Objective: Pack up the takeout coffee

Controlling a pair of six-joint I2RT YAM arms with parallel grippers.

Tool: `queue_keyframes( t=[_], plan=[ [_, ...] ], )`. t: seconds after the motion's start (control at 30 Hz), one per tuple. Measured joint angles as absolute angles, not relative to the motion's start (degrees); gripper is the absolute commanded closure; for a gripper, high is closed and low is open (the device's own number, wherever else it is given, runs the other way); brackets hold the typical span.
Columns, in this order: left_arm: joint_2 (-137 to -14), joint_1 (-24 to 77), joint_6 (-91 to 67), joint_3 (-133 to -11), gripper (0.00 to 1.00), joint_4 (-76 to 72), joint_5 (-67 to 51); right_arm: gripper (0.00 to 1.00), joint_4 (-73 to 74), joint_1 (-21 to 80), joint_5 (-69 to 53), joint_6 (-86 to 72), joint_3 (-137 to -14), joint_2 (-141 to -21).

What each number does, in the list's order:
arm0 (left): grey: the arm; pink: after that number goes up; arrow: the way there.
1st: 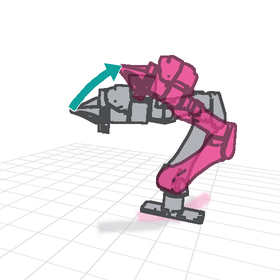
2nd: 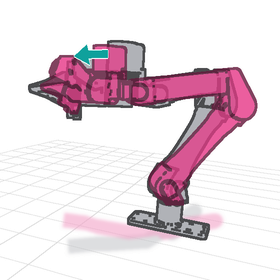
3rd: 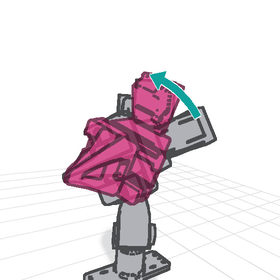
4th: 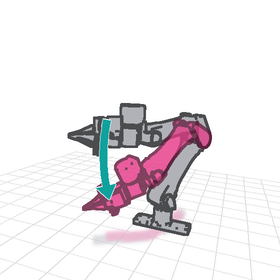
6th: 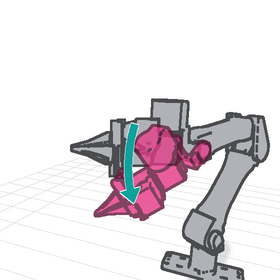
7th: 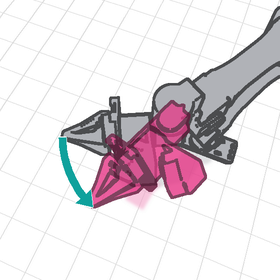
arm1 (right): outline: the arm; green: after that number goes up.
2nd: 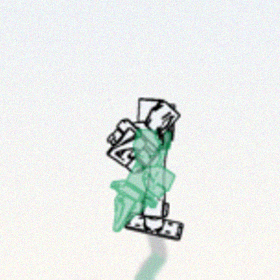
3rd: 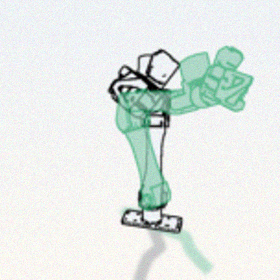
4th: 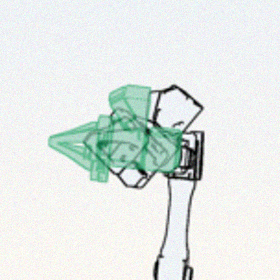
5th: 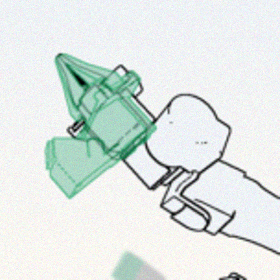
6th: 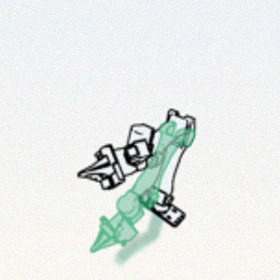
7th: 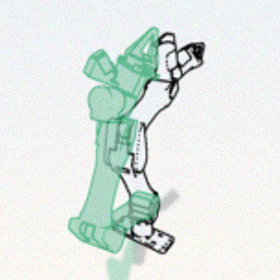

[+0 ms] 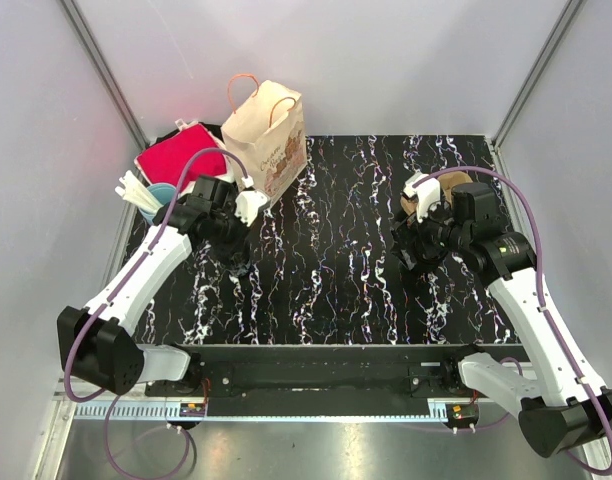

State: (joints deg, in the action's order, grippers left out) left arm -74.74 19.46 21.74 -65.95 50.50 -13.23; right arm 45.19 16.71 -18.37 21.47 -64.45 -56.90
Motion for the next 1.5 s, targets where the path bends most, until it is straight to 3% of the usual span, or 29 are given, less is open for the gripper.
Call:
queue_keyframes(
  t=[0.37, 0.5, 1.0, 1.5],
  plan=[
    [-73.6, 19.5, 20.9, -65.8, 1.0, 48.7, -10.7, 0.0, 45.2, 16.7, -18.7, 21.5, -64.4, -56.7],
    [-72.7, 19.5, 20.9, -65.5, 0.86, 48.3, -10.4, 0.0, 45.2, 16.7, -18.7, 21.5, -64.4, -56.6],
    [-72.5, 19.5, 20.7, -65.1, 0.75, 47.7, -10.4, 0.0, 45.2, 16.7, -18.7, 21.5, -64.2, -56.4],
    [-72.5, 19.5, 20.7, -65.1, 0.76, 47.7, -10.5, 0.0, 45.2, 16.7, -18.7, 21.5, -64.1, -56.3]
  ],
)
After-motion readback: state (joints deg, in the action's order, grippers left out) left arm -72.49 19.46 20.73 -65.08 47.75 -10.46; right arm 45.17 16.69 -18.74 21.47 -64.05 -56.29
